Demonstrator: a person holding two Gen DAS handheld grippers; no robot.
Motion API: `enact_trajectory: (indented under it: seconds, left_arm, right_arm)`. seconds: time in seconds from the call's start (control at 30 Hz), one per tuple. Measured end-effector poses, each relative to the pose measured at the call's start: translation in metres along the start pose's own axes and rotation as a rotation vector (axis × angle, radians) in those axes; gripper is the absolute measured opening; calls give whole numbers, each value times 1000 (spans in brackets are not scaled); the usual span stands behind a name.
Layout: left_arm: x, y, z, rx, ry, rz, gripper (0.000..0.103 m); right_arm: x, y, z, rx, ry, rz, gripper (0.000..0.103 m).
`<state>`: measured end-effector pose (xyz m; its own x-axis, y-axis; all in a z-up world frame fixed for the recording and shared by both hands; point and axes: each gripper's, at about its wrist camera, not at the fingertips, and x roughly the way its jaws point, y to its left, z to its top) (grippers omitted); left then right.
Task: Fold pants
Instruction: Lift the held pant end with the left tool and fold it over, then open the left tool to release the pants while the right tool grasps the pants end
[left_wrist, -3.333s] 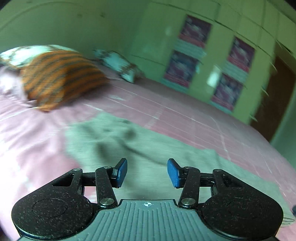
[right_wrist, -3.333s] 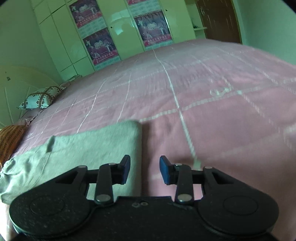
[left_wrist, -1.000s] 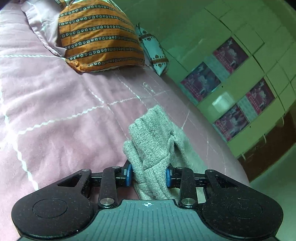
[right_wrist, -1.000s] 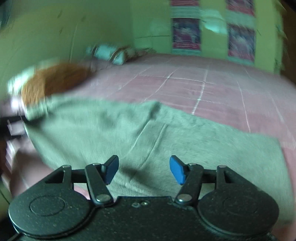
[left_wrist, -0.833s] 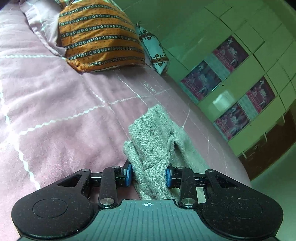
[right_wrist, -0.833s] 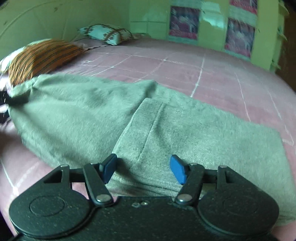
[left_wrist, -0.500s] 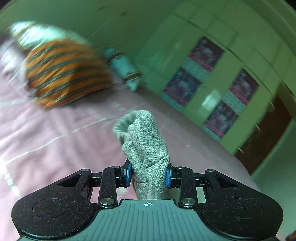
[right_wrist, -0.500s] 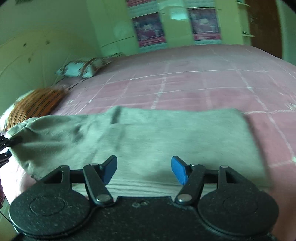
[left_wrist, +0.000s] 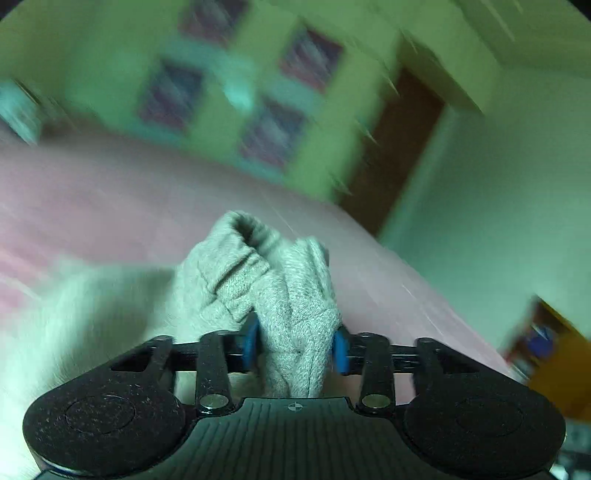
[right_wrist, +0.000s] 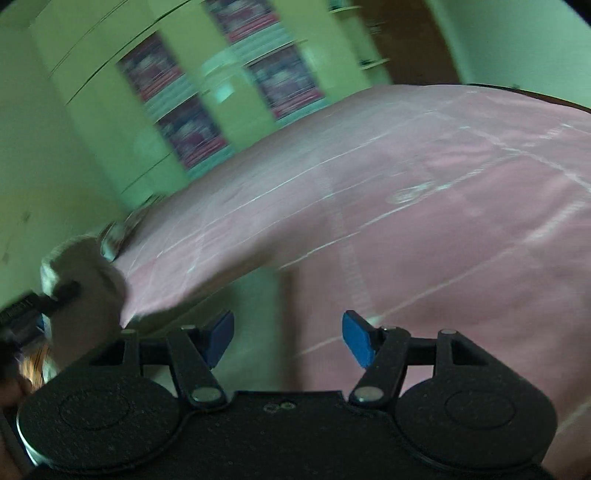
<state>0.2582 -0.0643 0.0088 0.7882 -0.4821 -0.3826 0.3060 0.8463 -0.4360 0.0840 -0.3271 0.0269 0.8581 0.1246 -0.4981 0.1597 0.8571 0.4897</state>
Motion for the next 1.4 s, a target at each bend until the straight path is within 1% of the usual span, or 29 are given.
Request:
enact_trajectory:
  seconds: [0.03,0.07,0.1,0.13,0.17,0.23,0.33,0.43,0.47,0.5,0.57,0.6,0.67,0.7,0.77,0.83,0.9,0.97,1.0,1.03,1.1,1.17,1.2,1.23,1.27,1.3,1.33,1.37,1.4]
  left_arm:
    - [6,-10,-11,-7,32,-26,51]
    - [2,-15,-20,-13,18,-61,59]
    - [-7,-17,-27,-12,-13,-85,64]
    - [-16,-16,-30,-10,-26,-66,65]
    - [-26,-11,-31,-13,-22,-34,66]
    - [-51,5,-30,-31,-49,5,66]
    - [-98,32,-28,-35,-89,84,66]
    - [-143,60,-36,-2,-81,164,66]
    - [-158,67,-41,16,-74,194,66]
    - [-170,77,-45,22,-66,222,66]
    - [-189,92,-53,16,-54,265,66]
    - [-200,98,-59,10,-48,281,66]
    - [-207,106,-68,-2,-32,296,66]
    - [-213,110,-72,4,-23,299,66]
    - [-209,113,-74,36,-2,300,66]
    - [-212,113,-78,63,9,285,66]
    - [-206,114,-79,92,24,270,66]
    - [-188,103,-77,132,42,252,67]
    - [-184,98,-76,152,51,247,67]
    - [-180,93,-75,173,59,246,67]
    - [-169,85,-72,214,71,253,68]
    - [-159,81,-67,242,57,293,69]
    - [-153,83,-64,238,43,323,71]
    - [-149,87,-61,211,27,353,73]
    - [-146,92,-57,177,11,363,75]
    - [-144,96,-55,148,11,364,75]
    - [-142,96,-52,148,24,368,75]
    - [-145,92,-51,163,15,358,75]
    - [-151,87,-51,175,-10,337,75]
  right_arm:
    - [-2,-11,4,31,-8,-9,60]
    - [-3,-21,7,61,-13,-19,60]
    - [-7,-31,10,85,-18,-25,60]
    - [-9,-39,12,99,-24,-23,60]
    - [-10,-42,11,106,-26,-15,60]
    - [-6,-40,7,119,-16,27,60]
    - [8,-29,0,150,41,136,59]
    - [24,-13,-9,209,107,251,59]
    - [30,-9,-11,236,134,266,59]
    - [40,-5,-14,265,168,274,56]
    - [50,0,-17,305,202,292,54]
    - [55,2,-18,315,221,286,54]
    - [68,6,-23,349,282,252,53]
    - [72,8,-24,367,276,253,52]
    - [74,14,-24,369,267,239,51]
    - [72,23,-25,345,246,227,51]
    - [82,31,-24,304,261,187,52]
    - [92,30,-29,287,296,155,52]
    - [93,33,-28,287,288,137,46]
    - [89,37,-26,266,277,132,37]
    - [78,61,-19,164,231,164,32]
    - [65,84,-9,109,181,220,31]
    - [59,95,-3,89,162,242,30]
    - [53,106,3,77,153,271,30]
    - [48,118,10,65,146,299,30]
    - [43,130,16,50,137,328,29]
    - [39,138,22,44,127,356,24]
    - [34,147,28,42,118,387,22]
    - [31,156,33,26,117,406,22]
